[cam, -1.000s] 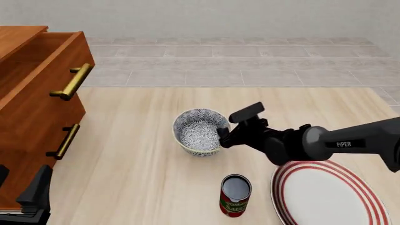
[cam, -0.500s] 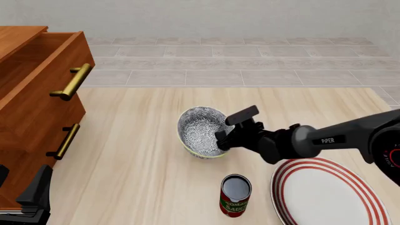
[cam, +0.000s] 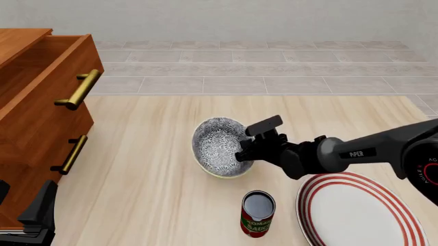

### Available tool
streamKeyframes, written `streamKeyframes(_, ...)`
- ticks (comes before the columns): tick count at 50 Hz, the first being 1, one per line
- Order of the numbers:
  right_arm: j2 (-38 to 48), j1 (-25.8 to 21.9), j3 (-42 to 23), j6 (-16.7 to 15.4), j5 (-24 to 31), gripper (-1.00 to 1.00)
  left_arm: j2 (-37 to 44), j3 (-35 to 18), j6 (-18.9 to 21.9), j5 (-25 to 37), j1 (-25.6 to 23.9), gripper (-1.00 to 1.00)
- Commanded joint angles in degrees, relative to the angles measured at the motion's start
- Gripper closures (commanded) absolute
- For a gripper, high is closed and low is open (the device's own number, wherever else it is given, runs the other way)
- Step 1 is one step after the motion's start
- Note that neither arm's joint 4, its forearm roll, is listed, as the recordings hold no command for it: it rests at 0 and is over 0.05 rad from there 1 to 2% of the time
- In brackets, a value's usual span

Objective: Put the bowl on the plate.

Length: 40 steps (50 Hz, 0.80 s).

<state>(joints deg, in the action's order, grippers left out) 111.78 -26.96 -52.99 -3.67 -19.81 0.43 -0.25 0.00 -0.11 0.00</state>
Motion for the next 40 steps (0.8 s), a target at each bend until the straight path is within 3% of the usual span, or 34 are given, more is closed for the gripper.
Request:
streamKeyframes(1,0.1,0.1,1.0,0.4,-0.2,1.00,0.0,0.0,0.0,0.0,0.0,-1.00)
streamKeyframes(19,-6.7,-0.1,3.3,4.0,-0.6,1.00,0.0,0.0,0.0,0.0,0.0,-1.00)
streamKeyframes(28,-12.3,-1.0,5.5,8.1,-0.7,1.00,0.0,0.0,0.0,0.0,0.0,-1.00)
streamKeyframes(40,-18.0,0.1,7.7,8.6,-1.0,1.00,0.0,0.0,0.0,0.0,0.0,-1.00)
